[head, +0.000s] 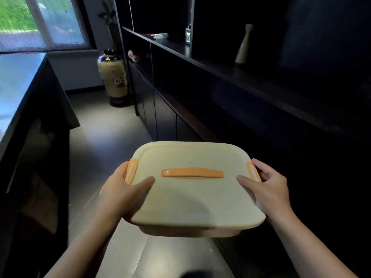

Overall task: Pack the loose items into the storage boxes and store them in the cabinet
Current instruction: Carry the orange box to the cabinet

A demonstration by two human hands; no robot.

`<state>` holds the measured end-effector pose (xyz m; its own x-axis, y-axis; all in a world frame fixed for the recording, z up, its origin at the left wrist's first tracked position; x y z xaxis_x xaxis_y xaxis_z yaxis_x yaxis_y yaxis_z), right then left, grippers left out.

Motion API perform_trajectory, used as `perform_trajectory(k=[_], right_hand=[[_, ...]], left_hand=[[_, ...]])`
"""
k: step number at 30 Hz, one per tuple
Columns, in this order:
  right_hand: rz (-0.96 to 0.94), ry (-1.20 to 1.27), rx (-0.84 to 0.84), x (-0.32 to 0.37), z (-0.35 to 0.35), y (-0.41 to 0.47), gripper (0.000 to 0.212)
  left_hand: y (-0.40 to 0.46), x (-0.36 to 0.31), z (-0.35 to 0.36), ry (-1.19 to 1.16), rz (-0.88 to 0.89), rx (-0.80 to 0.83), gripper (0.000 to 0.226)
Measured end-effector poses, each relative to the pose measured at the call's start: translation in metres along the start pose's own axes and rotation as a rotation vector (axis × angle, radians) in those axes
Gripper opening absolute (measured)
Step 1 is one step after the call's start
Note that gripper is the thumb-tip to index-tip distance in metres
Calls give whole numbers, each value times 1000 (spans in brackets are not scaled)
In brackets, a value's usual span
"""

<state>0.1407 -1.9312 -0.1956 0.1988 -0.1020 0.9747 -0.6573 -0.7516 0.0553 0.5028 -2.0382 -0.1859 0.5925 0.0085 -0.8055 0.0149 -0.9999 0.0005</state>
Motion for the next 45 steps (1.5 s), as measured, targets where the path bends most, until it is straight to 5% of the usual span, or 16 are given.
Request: perform_trajectory(k=[15, 28, 35, 45], right_hand=[[127, -38, -414, -2, 131, 143, 70], [121, -34, -457, -22, 268, 361, 69], [181, -64, -460, -28, 352, 429, 80], [247, -206, -735, -26, 422, 504, 74]], left_hand=[[331, -34, 77, 108, 199, 399, 75], [593, -75, 152, 42, 176, 405, 40], [709, -58, 172, -13, 106, 416, 49], [861, -84, 254, 0, 226, 581, 72]])
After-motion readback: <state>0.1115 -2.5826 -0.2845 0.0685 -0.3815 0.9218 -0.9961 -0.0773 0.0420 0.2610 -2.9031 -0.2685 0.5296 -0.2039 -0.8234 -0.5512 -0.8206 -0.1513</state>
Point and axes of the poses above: each hand's wrist, its own y-axis towards the middle knuckle, its own z-axis out of the palm, x = y × z, the point moved 8 cm from there along y, towards the middle knuckle
